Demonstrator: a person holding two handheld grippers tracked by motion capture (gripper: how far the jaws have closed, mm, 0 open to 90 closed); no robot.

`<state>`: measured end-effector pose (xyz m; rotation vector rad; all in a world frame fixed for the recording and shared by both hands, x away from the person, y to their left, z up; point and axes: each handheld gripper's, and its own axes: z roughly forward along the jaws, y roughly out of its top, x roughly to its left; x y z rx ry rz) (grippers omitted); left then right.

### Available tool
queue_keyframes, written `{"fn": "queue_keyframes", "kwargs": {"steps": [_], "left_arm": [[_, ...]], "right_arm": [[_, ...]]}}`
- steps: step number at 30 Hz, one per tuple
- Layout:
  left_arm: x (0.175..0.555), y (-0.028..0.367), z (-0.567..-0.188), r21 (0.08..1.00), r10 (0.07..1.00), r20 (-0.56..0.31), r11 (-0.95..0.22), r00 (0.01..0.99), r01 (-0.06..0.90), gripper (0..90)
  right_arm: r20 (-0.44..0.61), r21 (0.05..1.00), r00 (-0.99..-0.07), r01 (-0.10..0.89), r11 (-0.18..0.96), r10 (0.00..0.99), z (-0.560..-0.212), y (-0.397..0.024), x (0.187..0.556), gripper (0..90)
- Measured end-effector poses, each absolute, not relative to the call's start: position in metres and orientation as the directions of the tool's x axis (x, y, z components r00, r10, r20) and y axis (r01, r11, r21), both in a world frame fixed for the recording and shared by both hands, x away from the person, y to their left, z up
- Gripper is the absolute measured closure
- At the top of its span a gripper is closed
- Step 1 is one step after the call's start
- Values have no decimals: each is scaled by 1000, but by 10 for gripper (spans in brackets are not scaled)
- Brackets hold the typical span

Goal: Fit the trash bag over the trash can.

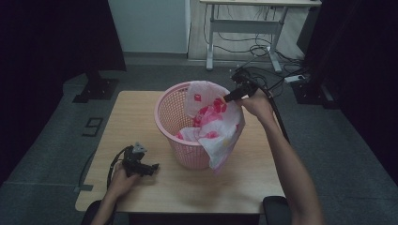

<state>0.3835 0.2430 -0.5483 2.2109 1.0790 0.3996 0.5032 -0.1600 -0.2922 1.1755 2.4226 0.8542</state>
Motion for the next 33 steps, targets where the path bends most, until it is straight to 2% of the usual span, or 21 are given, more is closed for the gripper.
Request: {"fn": "queue_keyframes", "kwargs": {"steps": [1, 4, 6, 7, 10, 11, 12, 16, 20, 22, 26, 27, 28, 29, 31, 33], "left_arm": [[384, 243, -548, 661, 786, -7, -460, 618, 593, 0], [384, 243, -548, 661, 786, -7, -460, 618, 593, 0], [384, 243, -548, 661, 787, -6, -460, 617, 593, 0], [384, 243, -548, 661, 786, -7, -460, 618, 593, 0], [384, 243, -548, 661, 786, -7, -460, 618, 592, 0], [384, 243, -548, 662, 786, -8, -459, 618, 592, 0], [384, 243, -548, 661, 787, -6, -460, 617, 593, 0], [384, 243, -548, 662, 786, -6, -461, 619, 592, 0], [384, 243, -548, 660, 785, -7, -462, 619, 592, 0], [384, 243, -548, 662, 786, -7, -460, 618, 592, 0], [384, 243, -548, 660, 782, -8, -464, 623, 591, 0], [384, 243, -548, 661, 782, -7, -464, 623, 590, 0], [384, 243, -548, 661, 782, -7, -464, 623, 590, 0], [384, 243, -548, 660, 782, -8, -464, 623, 590, 0], [384, 243, -548, 660, 782, -8, -464, 623, 590, 0], [384, 243, -548, 660, 782, -8, -464, 623, 591, 0]], "right_arm": [[-26, 675, -625, 565, 475, 780, -288, -159, 506, 376], [-44, 695, -648, 527, 489, 761, -286, -146, 521, 358], [-48, 698, -655, 518, 495, 754, -287, -138, 527, 355], [-41, 689, -682, 510, 515, 730, -292, -119, 543, 356], [-65, 662, -701, 503, 557, 710, -300, -94, 556, 369], [-73, 649, -707, 502, 571, 704, -302, -86, 560, 408], [-73, 636, -709, 509, 580, 702, -303, -81, 562, 483], [-72, 604, -678, 554, 573, 732, -304, -77, 564, 533], [-35, 576, -643, 612, 541, 765, -299, -102, 551, 682], [-34, 570, -625, 629, 529, 780, -299, -115, 539, 726], [-29, 586, -606, 634, 504, 795, -300, -136, 511, 701], [-25, 572, -611, 640, 513, 791, -299, -144, 503, 642], [-25, 572, -611, 640, 513, 791, -299, -144, 503, 642], [-35, 598, -620, 616, 514, 784, -295, -145, 503, 474], [-44, 638, -627, 582, 504, 778, -292, -140, 510, 392], [-47, 668, -649, 545, 507, 759, -291, -128, 524, 361]]}}
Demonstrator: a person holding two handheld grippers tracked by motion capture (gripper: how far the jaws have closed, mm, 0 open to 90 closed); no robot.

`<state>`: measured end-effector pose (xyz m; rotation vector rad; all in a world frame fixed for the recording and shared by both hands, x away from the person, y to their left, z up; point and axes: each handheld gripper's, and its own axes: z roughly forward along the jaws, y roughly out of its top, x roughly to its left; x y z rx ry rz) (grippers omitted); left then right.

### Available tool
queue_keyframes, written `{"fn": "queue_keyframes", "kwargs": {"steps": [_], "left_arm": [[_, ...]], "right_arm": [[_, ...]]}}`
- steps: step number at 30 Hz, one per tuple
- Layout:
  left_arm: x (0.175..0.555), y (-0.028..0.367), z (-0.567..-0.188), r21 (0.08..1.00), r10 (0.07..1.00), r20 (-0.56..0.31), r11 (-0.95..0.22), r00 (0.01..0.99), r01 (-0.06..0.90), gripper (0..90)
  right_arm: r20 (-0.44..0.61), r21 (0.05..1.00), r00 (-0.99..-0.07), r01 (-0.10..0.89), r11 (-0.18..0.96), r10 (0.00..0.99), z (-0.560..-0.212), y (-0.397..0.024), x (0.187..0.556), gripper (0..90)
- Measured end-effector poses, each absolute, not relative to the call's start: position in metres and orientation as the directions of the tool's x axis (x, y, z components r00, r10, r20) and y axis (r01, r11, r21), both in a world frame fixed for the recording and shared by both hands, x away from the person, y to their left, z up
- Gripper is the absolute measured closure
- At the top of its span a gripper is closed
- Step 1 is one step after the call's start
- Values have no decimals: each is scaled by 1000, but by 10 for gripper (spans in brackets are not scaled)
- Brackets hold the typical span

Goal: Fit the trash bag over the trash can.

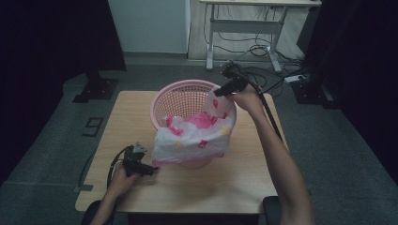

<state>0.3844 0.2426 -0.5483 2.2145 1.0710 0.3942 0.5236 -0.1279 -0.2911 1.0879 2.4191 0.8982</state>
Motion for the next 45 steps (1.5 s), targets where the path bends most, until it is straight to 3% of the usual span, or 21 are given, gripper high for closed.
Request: {"fn": "queue_keyframes", "kwargs": {"steps": [5, 6, 9, 14, 15, 19, 23, 24, 25, 28, 38, 45], "left_arm": [[384, 242, -548, 660, 782, -8, -464, 623, 591, 0], [384, 242, -548, 660, 783, -8, -463, 622, 591, 0], [384, 242, -548, 661, 785, -7, -461, 619, 592, 0], [384, 243, -547, 652, 773, -10, -476, 635, 590, 0], [384, 243, -547, 652, 773, -10, -476, 635, 590, 0], [386, 243, -545, 624, 759, -14, -502, 651, 599, 0], [387, 249, -539, 568, 747, -13, -541, 665, 620, 0], [387, 249, -539, 568, 747, -13, -541, 665, 620, 0], [388, 256, -536, 554, 754, -1, -547, 657, 628, 0], [387, 269, -524, 569, 753, -38, -524, 657, 634, 0], [377, 304, -459, 607, 717, -26, -542, 696, 581, 0], [368, 310, -405, 623, 665, -31, -571, 746, 535, 13]], "right_arm": [[-48, 668, -677, 525, 527, 735, -299, -93, 554, 379], [-54, 635, -677, 544, 548, 734, -304, -77, 567, 520], [-63, 604, -655, 576, 551, 753, -304, -70, 571, 545], [-17, 574, -642, 622, 533, 767, -299, -96, 550, 730], [-17, 574, -642, 622, 533, 767, -299, -96, 550, 730], [-26, 591, -639, 610, 528, 769, -300, -122, 528, 657], [-50, 647, -657, 553, 525, 752, -294, -129, 524, 389], [-50, 647, -657, 553, 525, 752, -294, -129, 524, 389], [-44, 681, -668, 524, 512, 742, -290, -133, 519, 318], [-28, 713, -700, 486, 504, 714, -286, -138, 511, 249], [12, 742, -809, 401, 538, 587, -282, -143, 473, 164], [23, 748, -860, 353, 562, 510, -285, -141, 450, 190]]}}
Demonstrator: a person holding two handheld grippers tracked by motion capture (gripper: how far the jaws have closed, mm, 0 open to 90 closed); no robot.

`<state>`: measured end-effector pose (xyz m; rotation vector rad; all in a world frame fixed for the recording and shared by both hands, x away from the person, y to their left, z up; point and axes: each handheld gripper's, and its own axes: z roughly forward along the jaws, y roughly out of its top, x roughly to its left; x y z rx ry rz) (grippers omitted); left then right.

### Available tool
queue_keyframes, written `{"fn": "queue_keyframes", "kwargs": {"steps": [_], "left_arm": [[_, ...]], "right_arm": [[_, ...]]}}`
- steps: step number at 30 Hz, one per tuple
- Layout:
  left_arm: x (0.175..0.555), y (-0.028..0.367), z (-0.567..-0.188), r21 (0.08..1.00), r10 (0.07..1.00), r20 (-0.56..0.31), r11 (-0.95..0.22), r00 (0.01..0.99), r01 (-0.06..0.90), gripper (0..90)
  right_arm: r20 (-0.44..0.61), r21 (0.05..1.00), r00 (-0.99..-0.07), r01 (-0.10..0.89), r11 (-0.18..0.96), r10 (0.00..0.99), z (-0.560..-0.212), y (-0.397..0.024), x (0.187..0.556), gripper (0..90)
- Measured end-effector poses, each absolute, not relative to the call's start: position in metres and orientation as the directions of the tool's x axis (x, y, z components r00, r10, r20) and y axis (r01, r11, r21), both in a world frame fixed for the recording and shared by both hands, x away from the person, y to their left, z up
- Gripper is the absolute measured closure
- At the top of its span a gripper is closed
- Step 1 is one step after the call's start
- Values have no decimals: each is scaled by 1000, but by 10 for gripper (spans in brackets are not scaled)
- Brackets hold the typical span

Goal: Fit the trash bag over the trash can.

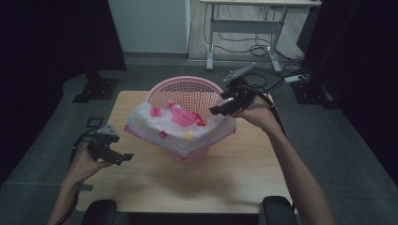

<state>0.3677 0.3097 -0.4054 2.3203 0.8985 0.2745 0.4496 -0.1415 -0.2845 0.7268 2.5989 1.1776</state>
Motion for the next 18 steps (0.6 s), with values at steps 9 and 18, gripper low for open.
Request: {"fn": "queue_keyframes", "kwargs": {"steps": [9, 18], "left_arm": [[357, 296, -332, 650, 619, 25, -607, 785, 457, 57], [362, 244, -287, 695, 487, 35, -639, 873, 329, 113]], "right_arm": [[35, 760, -898, 308, 572, 438, -285, -137, 426, 228], [66, 746, -943, 263, 611, 326, -286, -120, 404, 319]]}}
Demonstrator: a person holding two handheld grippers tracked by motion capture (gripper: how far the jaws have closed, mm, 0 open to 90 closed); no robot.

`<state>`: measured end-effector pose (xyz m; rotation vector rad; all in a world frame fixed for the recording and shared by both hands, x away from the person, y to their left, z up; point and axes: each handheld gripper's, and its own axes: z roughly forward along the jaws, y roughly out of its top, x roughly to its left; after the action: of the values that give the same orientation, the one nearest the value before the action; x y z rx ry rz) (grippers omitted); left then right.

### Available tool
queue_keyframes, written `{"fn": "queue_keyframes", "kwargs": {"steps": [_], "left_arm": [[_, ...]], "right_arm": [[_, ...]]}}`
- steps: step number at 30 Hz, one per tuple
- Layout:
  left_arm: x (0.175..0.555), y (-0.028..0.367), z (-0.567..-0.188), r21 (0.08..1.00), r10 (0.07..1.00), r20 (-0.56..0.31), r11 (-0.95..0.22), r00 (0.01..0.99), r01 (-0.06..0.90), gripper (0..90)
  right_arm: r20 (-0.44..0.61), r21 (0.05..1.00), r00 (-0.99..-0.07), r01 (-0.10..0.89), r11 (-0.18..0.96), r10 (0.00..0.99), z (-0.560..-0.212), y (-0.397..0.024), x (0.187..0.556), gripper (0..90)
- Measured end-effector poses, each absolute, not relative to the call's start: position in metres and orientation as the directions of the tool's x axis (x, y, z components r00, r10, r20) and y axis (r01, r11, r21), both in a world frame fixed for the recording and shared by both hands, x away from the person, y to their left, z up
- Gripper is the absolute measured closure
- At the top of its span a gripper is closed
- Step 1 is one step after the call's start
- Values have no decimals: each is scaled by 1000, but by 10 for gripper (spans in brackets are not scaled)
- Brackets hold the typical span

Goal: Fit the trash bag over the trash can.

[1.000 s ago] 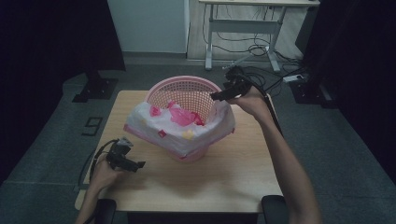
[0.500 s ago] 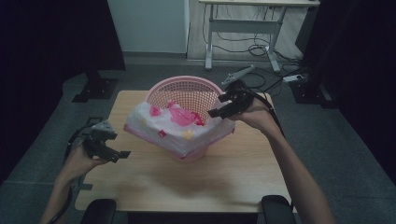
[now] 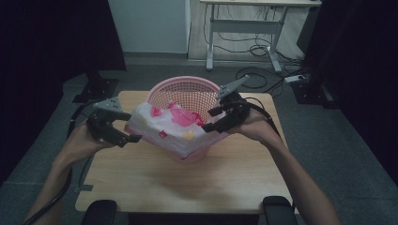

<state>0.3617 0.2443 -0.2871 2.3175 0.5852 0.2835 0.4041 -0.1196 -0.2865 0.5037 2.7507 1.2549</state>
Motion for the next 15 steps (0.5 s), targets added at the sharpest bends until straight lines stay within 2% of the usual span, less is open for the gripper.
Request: {"fn": "queue_keyframes", "kwargs": {"steps": [3, 5, 6, 7, 9, 13, 15], "left_arm": [[363, 225, -282, 704, 435, 43, -652, 899, 282, 142], [363, 213, -280, 700, 396, 66, -672, 916, 241, 170], [363, 213, -280, 700, 396, 66, -672, 916, 241, 184], [363, 202, -280, 688, 359, 84, -696, 930, 206, 199], [364, 193, -280, 682, 334, 90, -707, 938, 186, 249], [368, 181, -281, 669, 298, 89, -725, 951, 165, 335], [371, 177, -282, 666, 288, 81, -728, 954, 163, 389]], "right_arm": [[81, 722, -959, 245, 647, 273, -292, -110, 401, 415], [86, 703, -961, 246, 667, 263, -295, -107, 400, 550], [86, 703, -961, 246, 667, 263, -295, -107, 400, 550], [100, 701, -963, 246, 670, 250, -294, -106, 400, 660], [116, 711, -963, 251, 657, 243, -291, -108, 401, 753], [112, 721, -956, 265, 640, 269, -285, -112, 405, 858], [113, 735, -952, 273, 621, 285, -281, -113, 409, 865]]}}
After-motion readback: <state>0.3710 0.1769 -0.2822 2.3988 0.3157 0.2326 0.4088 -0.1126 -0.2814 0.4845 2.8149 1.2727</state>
